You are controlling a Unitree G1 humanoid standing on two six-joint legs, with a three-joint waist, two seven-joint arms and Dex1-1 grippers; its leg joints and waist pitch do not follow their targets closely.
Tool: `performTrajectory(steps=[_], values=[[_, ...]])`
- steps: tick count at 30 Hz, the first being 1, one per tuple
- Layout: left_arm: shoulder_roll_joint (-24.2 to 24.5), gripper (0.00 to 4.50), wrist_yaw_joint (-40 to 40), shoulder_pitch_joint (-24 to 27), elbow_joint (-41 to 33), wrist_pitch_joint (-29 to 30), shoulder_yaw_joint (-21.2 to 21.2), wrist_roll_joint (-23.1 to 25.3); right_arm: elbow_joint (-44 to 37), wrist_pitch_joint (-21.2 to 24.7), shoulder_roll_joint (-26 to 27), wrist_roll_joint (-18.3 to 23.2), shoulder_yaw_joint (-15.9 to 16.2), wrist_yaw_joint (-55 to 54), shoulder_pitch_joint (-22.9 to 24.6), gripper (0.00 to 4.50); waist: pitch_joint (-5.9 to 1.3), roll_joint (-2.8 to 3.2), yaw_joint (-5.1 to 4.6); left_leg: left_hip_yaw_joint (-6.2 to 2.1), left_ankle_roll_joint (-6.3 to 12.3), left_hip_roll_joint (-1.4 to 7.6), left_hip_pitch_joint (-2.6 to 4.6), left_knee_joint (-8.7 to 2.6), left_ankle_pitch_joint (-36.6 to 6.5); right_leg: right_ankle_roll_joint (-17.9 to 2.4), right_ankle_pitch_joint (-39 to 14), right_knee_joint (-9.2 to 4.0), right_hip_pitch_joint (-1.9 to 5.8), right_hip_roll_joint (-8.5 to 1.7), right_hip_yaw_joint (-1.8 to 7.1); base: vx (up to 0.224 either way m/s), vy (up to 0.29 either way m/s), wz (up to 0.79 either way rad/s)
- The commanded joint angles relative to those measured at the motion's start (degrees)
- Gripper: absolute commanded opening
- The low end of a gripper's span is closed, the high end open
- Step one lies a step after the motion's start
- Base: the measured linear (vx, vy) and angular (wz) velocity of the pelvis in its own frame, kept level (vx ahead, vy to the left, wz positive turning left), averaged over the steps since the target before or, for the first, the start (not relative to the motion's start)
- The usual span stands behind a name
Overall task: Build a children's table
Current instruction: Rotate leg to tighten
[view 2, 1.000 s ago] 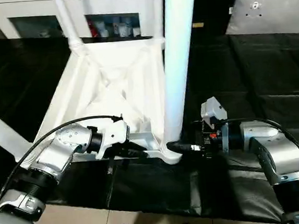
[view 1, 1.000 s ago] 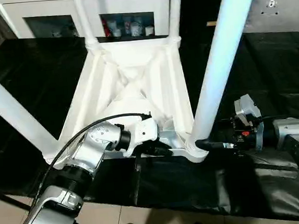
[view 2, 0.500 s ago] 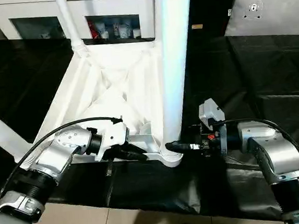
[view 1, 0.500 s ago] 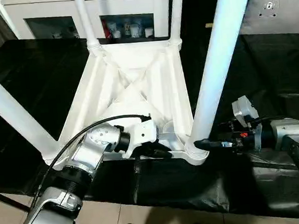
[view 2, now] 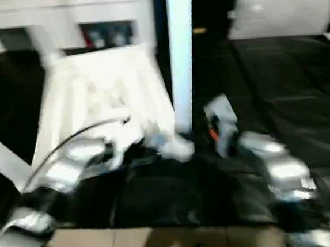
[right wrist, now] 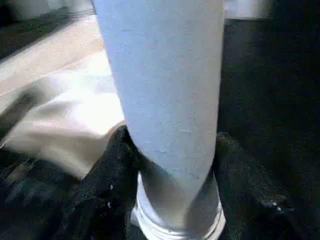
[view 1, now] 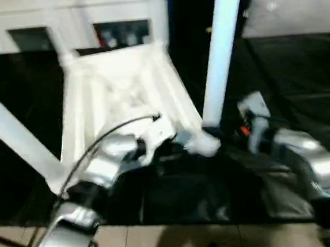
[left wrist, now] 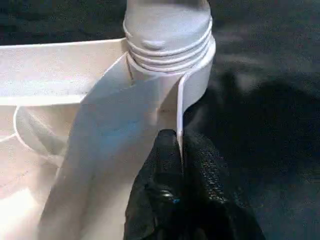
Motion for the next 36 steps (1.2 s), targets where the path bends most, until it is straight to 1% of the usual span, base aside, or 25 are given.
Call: performTrajectory(steps=[1,2,3,4,5,6,7,8,9,10,11,14,17,19,20,21,24,25,26,27,28,29,31,32,36], values=[[-3.95,0.0,4.19,-2.33,-1.07,-1.04,-0.4,-0.82,4.12,0.53,2.24,-2.34,2.28,-5.25,-0.18,1.91,-3.4,-0.96,-0.11,-2.33,0.69,1.93,1.27,-4.41,-21.33,-3.77,-37.64,-6.25,2.32,-3.15,0.7,0.0,0.0,0.0],[-4.84,0.0,6.55,-3.05,0.07,-2.13,-0.75,0.24,5.08,-0.16,3.2,-2.94,2.16,-7.06,-0.92,1.91,-3.55,-0.7,-0.14,-2.51,1.19,2.2,0.78,-4.8,-20.72,-3.83,-34.67,-6.12,2.87,-3.23,0.69,0.0,0.0,0.0],[-5.44,0.0,7.87,-3.54,0.81,-2.83,-1.26,1.24,5.23,-0.17,3.95,-3.57,2.37,-8.49,-1.3,1.91,-3.58,-0.49,-0.22,-2.45,1.59,2.36,0.96,-4.95,-20.99,-4.5,-31.74,-6.14,2.61,-3.11,0.78,0.0,0.0,0.0],[-5.79,0.0,8.3,-3.67,0.91,-2.66,-1.13,1.2,5.19,-0.2,4.14,-3.49,2.46,-8.41,-1.36,1.91,-3.61,-0.63,-0.22,-2.31,1.77,2.33,1.22,-4.92,-21.22,-4.9,-30.85,-6.21,2.41,-3.01,0.87,0.0,0.0,0.0],[-6.01,0.0,8.48,-3.7,0.89,-2.41,-0.97,1.04,5.05,-0.5,4.28,-3.24,2.38,-8.18,-1.3,2.25,-3.83,-0.76,-0.11,-2.23,2.29,2.27,1.06,-4.92,-20.2,-6.19,-28.16,-5.79,2.83,-3.2,1.03,0.0,0.0,0.0],[-6.14,0.0,8.53,-3.73,0.87,-2.24,-0.74,0.95,4.91,-0.61,4.49,-3.17,2.27,-8.12,-1.27,2.45,-3.88,-0.7,0.0,-2.2,2.56,2.37,0.9,-4.98,-19.51,-6.76,-26.7,-5.58,2.94,-3.23,1.16,0.0,0.0,0.0],[-6.13,0.0,8.38,-3.68,0.64,-2.1,-0.59,0.89,4.63,-0.56,4.73,-2.89,1.96,-8.07,-1.15,2.45,-3.82,-0.6,0.12,-2.08,2.97,2.51,0.81,-5.04,-18.61,-7.92,-23.99,-5.29,2.92,-3.19,1.36,0.0,0.0,0.0],[-5.73,0.0,7.84,-3.47,0.16,-1.89,-0.55,1.02,4.24,-1.74,4.5,-2.59,1.96,-6.77,-0.82,2.59,-3.88,-0.76,0.16,-1.89,3.3,2.45,0.76,-4.98,-18.19,-8.76,-22.49,-5.09,3.0,-3.19,1.49,0.0,0.0,0.0],[-5.54,0.0,7.69,-3.48,0.24,-1.74,-0.56,1.24,4.3,-3.0,4.4,-2.67,2.01,-6.28,-0.69,2.67,-3.92,-0.68,0.37,-1.79,3.62,2.47,0.76,-4.91,-17.6,-9.26,-21.67,-4.98,3.05,-3.34,1.62,0.0,0.0,0.0],[-5.14,0.0,7.4,-3.45,0.33,-1.84,-0.67,1.51,4.42,-4.03,4.18,-2.78,1.88,-6.07,-0.56,2.67,-3.92,-0.67,0.43,-1.75,3.78,2.48,0.71,-4.9,-17.26,-9.43,-21.28,-4.91,3.08,-3.36,1.64,0.0,0.0,0.0],[-4.63,0.0,7.0,-3.31,0.24,-2.06,-0.71,1.63,4.52,-4.9,3.79,-2.63,1.55,-5.62,-0.35,2.93,-3.95,-0.7,0.61,-1.62,3.95,2.49,0.83,-4.83,-16.86,-9.71,-20.9,-4.95,3.0,-3.37,1.71,0.0,0.0,0.0],[-3.0,0.0,5.28,-2.76,0.0,-3.16,-1.02,1.46,3.71,-8.36,1.78,-1.76,1.3,-2.64,0.82,3.13,-3.92,-0.72,0.8,-1.51,4.54,2.49,0.8,-4.78,-16.49,-10.09,-21.13,-4.95,3.07,-3.36,1.72,0.0,0.0,0.0],[-0.38,0.0,2.02,-1.88,-0.14,-5.99,-1.69,1.4,1.81,-9.67,-1.44,0.44,0.31,2.84,2.43,3.45,-3.8,-0.55,1.05,-1.47,5.02,2.55,0.91,-4.78,-16.78,-9.47,-22.4,-5.19,2.98,-3.3,1.72,0.0,0.0,0.0],[0.32,0.0,1.09,-1.67,-0.15,-6.87,-1.85,1.39,1.54,-9.85,-2.37,0.83,0.06,4.25,2.77,3.57,-3.97,-0.57,1.14,-1.52,5.64,2.56,0.58,-4.73,-15.25,-10.16,-20.26,-4.84,3.3,-3.33,1.73,0.0,0.0,0.0],[1.87,0.0,-1.22,-1.15,-0.37,-8.22,-2.13,1.29,1.6,-10.95,-4.63,1.19,-0.44,7.29,3.35,3.69,-4.09,-0.57,1.23,-1.47,6.04,2.62,0.53,-4.63,-14.08,-10.87,-18.38,-4.62,3.29,-3.31,1.71,0.0,0.0,0.0],[2.63,0.0,-2.58,-0.84,-0.68,-8.44,-2.25,1.1,1.61,-11.38,-5.92,1.37,-0.45,9.13,3.62,3.69,-4.14,-0.69,1.35,-1.42,6.53,2.66,0.49,-4.52,-13.28,-11.51,-17.06,-4.43,3.42,-3.36,1.73,0.0,0.0,0.0],[4.58,0.0,-6.91,0.16,-1.77,-10.17,-2.49,0.12,1.86,-13.0,-9.64,2.12,-0.05,14.98,4.3,4.01,-4.17,-0.49,1.66,-1.3,7.2,2.76,0.56,-4.39,-12.21,-12.53,-15.81,-4.1,3.34,-3.3,1.75,0.0,0.0,0.0],[5.09,0.0,-8.17,0.47,-2.14,-10.6,-2.61,-0.27,1.82,-13.45,-10.74,2.37,0.2,16.73,4.5,4.01,-4.15,-0.5,1.72,-1.24,7.36,2.79,0.64,-4.34,-12.35,-12.68,-15.7,-4.12,3.3,-3.3,1.76,0.0,0.0,0.0],[6.54,0.0,-11.33,1.03,-2.46,-12.1,-3.39,-0.75,1.88,-13.85,-13.0,2.93,0.57,19.95,4.69,4.13,-4.17,-0.49,1.87,-1.24,7.48,2.85,0.59,-4.33,-12.0,-12.96,-15.49,-3.99,3.39,-3.33,1.77,0.0,0.0,0.0],[7.05,0.0,-12.41,1.16,-2.44,-12.82,-3.75,-0.77,1.95,-13.93,-13.68,3.0,0.66,20.8,4.68,4.33,-4.19,-0.56,2.1,-1.2,7.68,2.93,0.63,-4.28,-11.82,-13.01,-15.5,-3.98,3.39,-3.37,1.77,0.0,0.0,0.0],[8.09,0.0,-14.57,1.4,-2.26,-14.43,-4.42,-0.64,2.31,-14.9,-14.81,2.53,0.95,22.0,4.6,4.33,-4.25,-0.66,2.28,-1.19,7.72,2.96,0.64,-4.27,-11.54,-13.04,-15.41,-3.89,3.34,-3.33,1.75,0.0,0.0,0.0],[8.64,0.0,-15.64,1.41,-2.01,-15.13,-4.66,-0.59,2.58,-15.17,-15.29,2.43,1.01,22.59,4.54,4.44,-4.24,-0.58,2.39,-1.18,7.72,3.02,0.55,-4.28,-11.15,-13.2,-14.83,-3.71,3.31,-3.25,1.78,0.0,0.0,0.0],[9.19,0.0,-17.02,1.45,-1.88,-15.84,-4.85,-0.77,2.59,-15.14,-15.91,2.86,1.13,24.15,4.57,4.44,-4.23,-0.57,2.51,-1.11,7.66,3.01,0.63,-4.23,-11.56,-13.36,-15.04,-3.73,3.24,-3.28,1.78,0.0,0.0,0.0],[10.06,0.0,-20.01,1.59,-2.14,-16.39,-4.95,-1.59,2.09,-15.46,-17.63,4.22,1.9,29.21,4.86,4.44,-4.28,-0.63,2.75,-1.09,7.45,3.05,0.63,-4.18,-11.77,-13.41,-15.53,-3.63,3.26,-3.29,1.79,0.0,0.0,0.0],[11.33,0.0,-23.62,1.92,-3.01,-17.32,-5.22,-2.65,0.85,-13.45,-19.23,7.25,2.23,35.1,5.15,4.44,-4.18,-0.58,3.77,-1.07,7.08,3.3,0.72,-4.24,-12.57,-13.18,-17.47,-3.66,3.12,-3.42,1.92,0.0,0.0,0.0]])
